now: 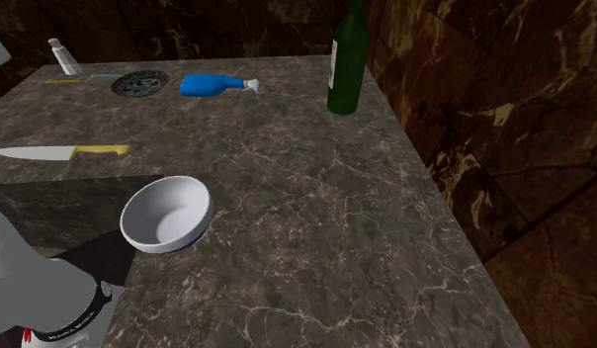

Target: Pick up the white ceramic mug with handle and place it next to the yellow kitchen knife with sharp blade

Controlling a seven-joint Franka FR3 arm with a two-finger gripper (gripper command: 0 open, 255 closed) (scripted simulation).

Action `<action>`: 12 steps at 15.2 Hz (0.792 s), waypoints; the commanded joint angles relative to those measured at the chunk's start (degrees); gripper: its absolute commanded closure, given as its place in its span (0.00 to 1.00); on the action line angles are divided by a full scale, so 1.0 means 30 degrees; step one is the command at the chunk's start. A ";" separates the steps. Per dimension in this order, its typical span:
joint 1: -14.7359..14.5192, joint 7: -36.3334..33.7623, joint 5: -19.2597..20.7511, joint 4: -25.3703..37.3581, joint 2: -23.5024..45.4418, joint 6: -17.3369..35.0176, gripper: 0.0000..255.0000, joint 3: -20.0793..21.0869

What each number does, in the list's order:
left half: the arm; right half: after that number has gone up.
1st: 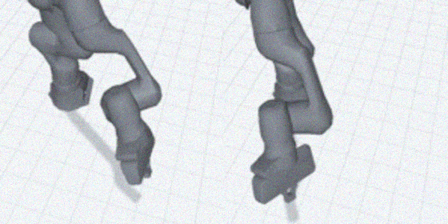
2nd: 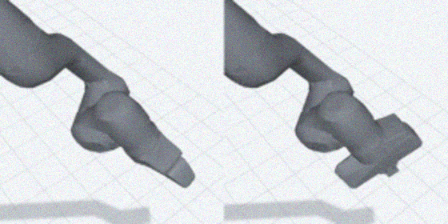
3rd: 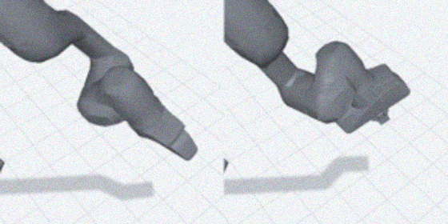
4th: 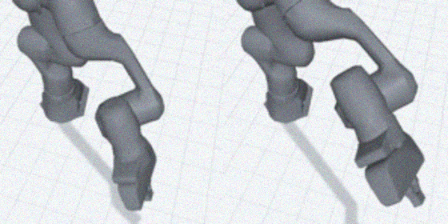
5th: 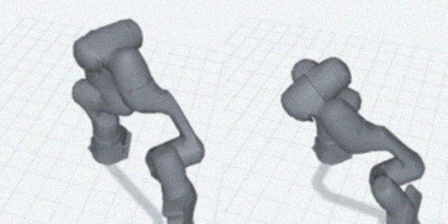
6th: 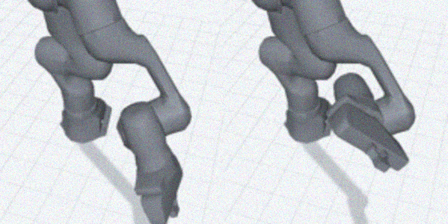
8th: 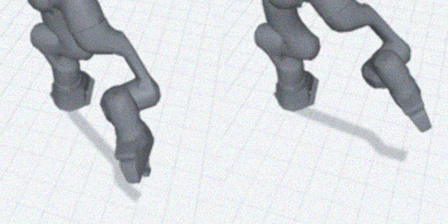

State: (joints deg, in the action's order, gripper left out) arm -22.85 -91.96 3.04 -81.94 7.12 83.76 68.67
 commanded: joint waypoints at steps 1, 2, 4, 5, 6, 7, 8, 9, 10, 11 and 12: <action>0.0074 0.0005 -0.0098 -0.0528 -0.0108 0.0514 1.00 0.0006; 0.0258 0.0154 -0.0301 -0.0918 -0.0327 0.0812 1.00 0.0007; 0.0568 0.0441 -0.0682 -0.1669 -0.0738 0.1394 1.00 -0.0015; 0.0697 0.0576 -0.0858 -0.2031 -0.0928 0.1677 1.00 -0.0032; 0.0811 0.0705 -0.1023 -0.2383 -0.1108 0.1957 1.00 -0.0053; 0.0910 0.0827 -0.1178 -0.2727 -0.1276 0.2234 1.00 -0.0075; 0.0996 0.0942 -0.1323 -0.3064 -0.1432 0.2507 1.00 -0.0100; 0.1072 0.1050 -0.1455 -0.3393 -0.1576 0.2777 1.00 -0.0123; 0.1134 0.1150 -0.1577 -0.3714 -0.1708 0.3045 1.00 -0.0148; 0.1187 0.1242 -0.1688 -0.4029 -0.1828 0.3311 1.00 -0.0172; 0.1239 0.1327 -0.1787 -0.4337 -0.1935 0.3575 1.00 -0.0187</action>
State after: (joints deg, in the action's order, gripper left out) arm -19.13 -88.04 -2.29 -94.28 1.32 93.77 68.11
